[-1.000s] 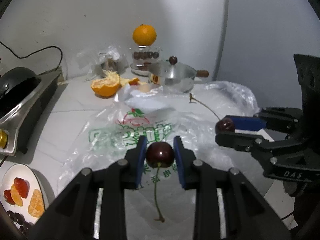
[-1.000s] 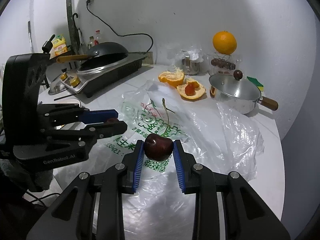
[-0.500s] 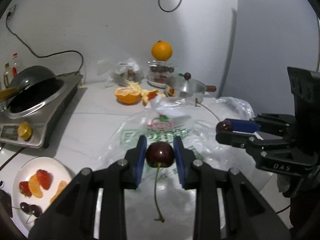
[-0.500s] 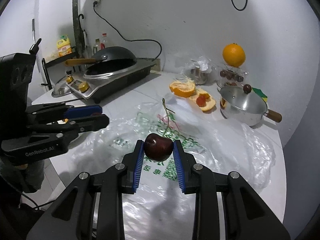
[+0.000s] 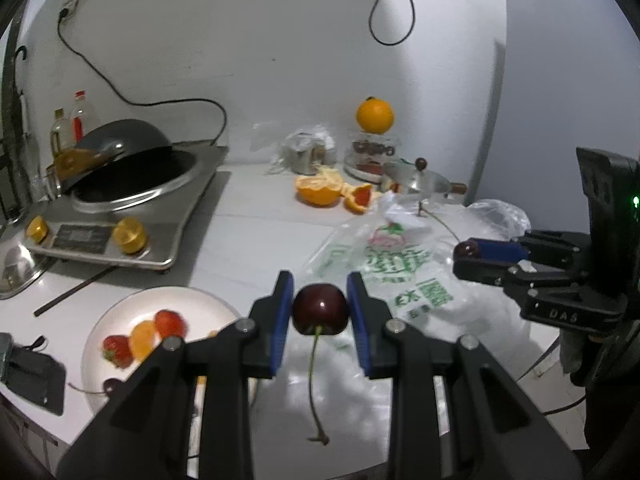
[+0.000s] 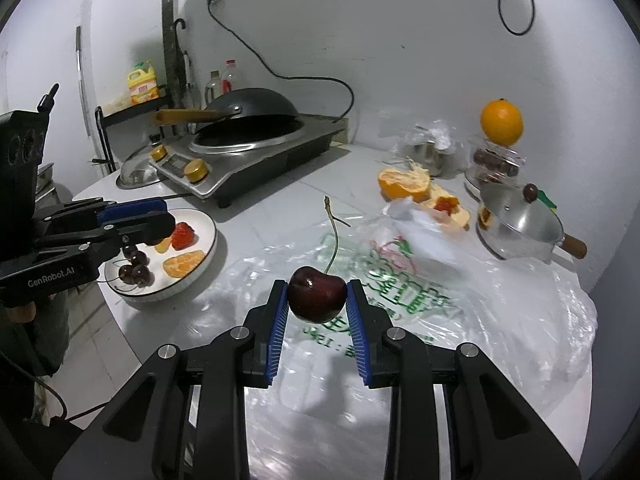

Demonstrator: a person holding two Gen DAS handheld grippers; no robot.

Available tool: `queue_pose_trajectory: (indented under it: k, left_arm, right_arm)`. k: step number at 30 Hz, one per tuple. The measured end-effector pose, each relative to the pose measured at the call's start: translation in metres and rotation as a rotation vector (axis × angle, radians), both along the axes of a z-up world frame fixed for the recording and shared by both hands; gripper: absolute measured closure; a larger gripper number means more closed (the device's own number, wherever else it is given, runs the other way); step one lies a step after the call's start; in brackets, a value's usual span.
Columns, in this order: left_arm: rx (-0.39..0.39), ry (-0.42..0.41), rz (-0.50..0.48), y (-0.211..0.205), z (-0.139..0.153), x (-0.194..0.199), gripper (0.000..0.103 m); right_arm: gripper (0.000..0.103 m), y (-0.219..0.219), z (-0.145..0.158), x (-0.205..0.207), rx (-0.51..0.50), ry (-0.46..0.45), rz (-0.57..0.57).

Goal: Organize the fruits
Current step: 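Lift the cherry with the right tool while the left tool lifts its cherry, then carry the cherry over the white plate with the right tool while the left tool carries its cherry there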

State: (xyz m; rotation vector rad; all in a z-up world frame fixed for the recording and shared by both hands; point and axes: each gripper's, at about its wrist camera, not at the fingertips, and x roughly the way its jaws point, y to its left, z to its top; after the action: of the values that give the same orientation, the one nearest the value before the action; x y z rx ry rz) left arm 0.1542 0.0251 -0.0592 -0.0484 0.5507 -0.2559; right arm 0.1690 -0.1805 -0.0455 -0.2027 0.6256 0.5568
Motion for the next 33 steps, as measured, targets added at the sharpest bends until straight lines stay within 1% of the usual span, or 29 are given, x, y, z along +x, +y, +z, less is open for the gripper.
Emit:
queue_pose_trajectory:
  k: [7,12,19,28,33]
  left_arm:
    - [-0.002,0.007,0.044,0.028,-0.009,-0.011,0.075]
    - [-0.003,0.035,0.068,0.041,-0.022,-0.011,0.075]
    - [0.006,0.076,0.084,0.052,-0.042,-0.011,0.075]
    - [0.016,0.155,0.083,0.057,-0.079,0.004,0.075]
    - [0.017,0.178,0.078,0.059,-0.089,0.009,0.075]
  right_arm:
    - [0.072,0.020,0.002,-0.005,-0.014,-0.006,0.020]
    - [0.072,0.033,0.003,-0.006,-0.021,-0.004,0.033]
    - [0.072,0.049,0.000,-0.006,-0.030,0.002,0.052]
    - [0.072,0.073,-0.005,-0.003,-0.043,0.016,0.079]
    - [0.072,0.085,-0.009,0.000,-0.052,0.026,0.094]
